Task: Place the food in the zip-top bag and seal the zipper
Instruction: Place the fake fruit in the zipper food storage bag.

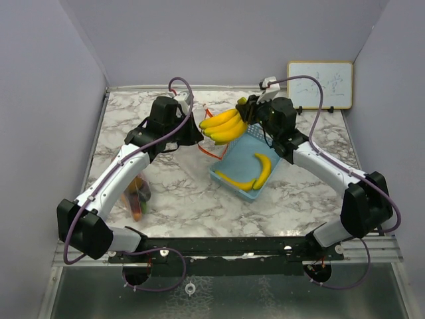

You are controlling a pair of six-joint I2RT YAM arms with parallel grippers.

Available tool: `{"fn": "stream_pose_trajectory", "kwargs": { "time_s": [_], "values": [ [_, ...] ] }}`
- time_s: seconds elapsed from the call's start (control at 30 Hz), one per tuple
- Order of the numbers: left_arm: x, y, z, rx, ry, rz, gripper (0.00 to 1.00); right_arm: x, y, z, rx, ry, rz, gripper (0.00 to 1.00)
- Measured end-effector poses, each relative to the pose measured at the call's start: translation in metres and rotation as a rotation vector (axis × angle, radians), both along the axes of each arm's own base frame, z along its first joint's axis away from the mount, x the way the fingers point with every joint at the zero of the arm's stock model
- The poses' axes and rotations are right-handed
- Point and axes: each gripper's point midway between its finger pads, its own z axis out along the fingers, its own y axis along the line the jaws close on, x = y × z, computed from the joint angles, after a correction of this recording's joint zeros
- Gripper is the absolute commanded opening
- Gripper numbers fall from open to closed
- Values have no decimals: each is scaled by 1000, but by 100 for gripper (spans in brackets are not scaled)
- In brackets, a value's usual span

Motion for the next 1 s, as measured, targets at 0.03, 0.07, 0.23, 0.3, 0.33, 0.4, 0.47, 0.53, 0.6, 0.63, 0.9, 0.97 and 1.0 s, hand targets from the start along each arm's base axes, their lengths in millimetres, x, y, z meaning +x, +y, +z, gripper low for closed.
{"fn": "stream_pose_trajectory", "kwargs": {
  "time_s": [0.03, 0.07, 0.23, 0.3, 0.33, 0.4, 0.47, 0.53, 0.6, 0.63, 0.9, 0.97, 1.0],
  "values": [
    [-1, -1, 0, -6, 4, -5, 0, 2, -4, -3, -9, -1, -21, 2],
    [-2, -3, 1, -13, 8, -10, 0, 3, -7, -6, -22, -2, -39, 2],
    [-4, -6, 5, -28, 14, -16, 0, 7, -10, -16, -100, -18, -104, 2],
    [-5, -5, 8, -26, 16, -15, 0, 4, -6, -18, -126, -28, -117, 2],
    [-5, -5, 9, -25, 17, -16, 0, 3, -5, -17, -133, -35, -124, 2],
    [-4, -5, 12, -22, 13, -16, 0, 2, -5, -17, -145, -50, -142, 2],
    [-2, -5, 14, -15, 13, -13, 0, 1, -7, -20, -166, -56, -157, 2],
    [3, -6, 21, -17, -6, -15, 0, -2, -9, -28, -195, -51, -165, 2],
    [6, -7, 26, -17, -25, -13, 0, -6, -11, -36, -222, -42, -170, 2],
    [7, -6, 28, -14, -33, -12, 0, -7, -14, -41, -238, -36, -174, 2],
    [11, -4, 27, 3, -49, -4, 0, -15, -16, -39, -271, -44, -167, 2],
    [12, -6, 27, -6, -49, -4, 0, -15, -15, -34, -268, -47, -174, 2],
    [13, -8, 27, -14, -47, -4, 0, -14, -11, -30, -268, -50, -178, 2]
  ]
}}
